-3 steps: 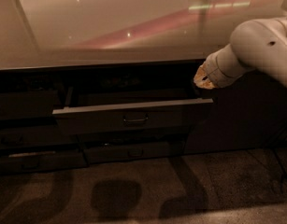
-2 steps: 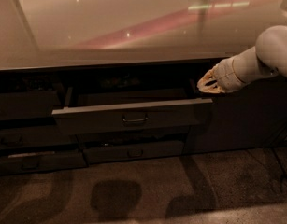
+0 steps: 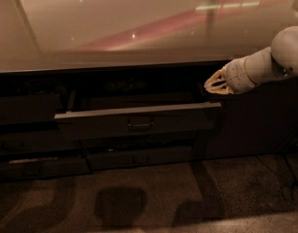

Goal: Open top drawer

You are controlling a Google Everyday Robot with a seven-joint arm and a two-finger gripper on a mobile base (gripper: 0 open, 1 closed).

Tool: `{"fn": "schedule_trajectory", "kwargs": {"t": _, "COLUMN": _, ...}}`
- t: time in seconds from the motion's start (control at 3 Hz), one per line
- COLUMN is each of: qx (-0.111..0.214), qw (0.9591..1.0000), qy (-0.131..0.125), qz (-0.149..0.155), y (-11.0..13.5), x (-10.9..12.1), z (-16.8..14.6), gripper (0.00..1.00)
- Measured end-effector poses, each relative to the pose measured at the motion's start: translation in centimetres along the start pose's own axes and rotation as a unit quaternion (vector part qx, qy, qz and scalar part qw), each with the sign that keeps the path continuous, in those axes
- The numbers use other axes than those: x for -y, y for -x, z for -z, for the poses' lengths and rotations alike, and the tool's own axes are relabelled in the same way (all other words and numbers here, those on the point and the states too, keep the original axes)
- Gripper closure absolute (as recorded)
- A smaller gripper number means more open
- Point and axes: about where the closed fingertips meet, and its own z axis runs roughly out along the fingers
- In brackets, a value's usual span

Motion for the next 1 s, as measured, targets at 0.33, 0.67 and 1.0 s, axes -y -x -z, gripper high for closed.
{"fn": "schedule_trajectory", "kwargs": {"t": 0.33, "qx": -0.026, "qw": 0.9991, "qy": 0.025, "qz": -0.020, "y": -2.3, "x": -0.3, "z": -1.7, "gripper": 1.00}}
{"fn": "schedule_trajectory", "kwargs": {"t": 0.67, "qx": -0.050, "qw": 0.9957, "qy": 0.042, "qz": -0.065, "y": -7.5, "x": -1.6, "z": -4.1, "gripper": 1.00}}
{"fn": "schedule_trajectory", "kwargs": {"t": 1.0, "qx": -0.050, "qw": 0.9957, "qy": 0.042, "qz": -0.065, "y": -7.5, "x": -1.6, "z": -4.1, "gripper": 1.00}}
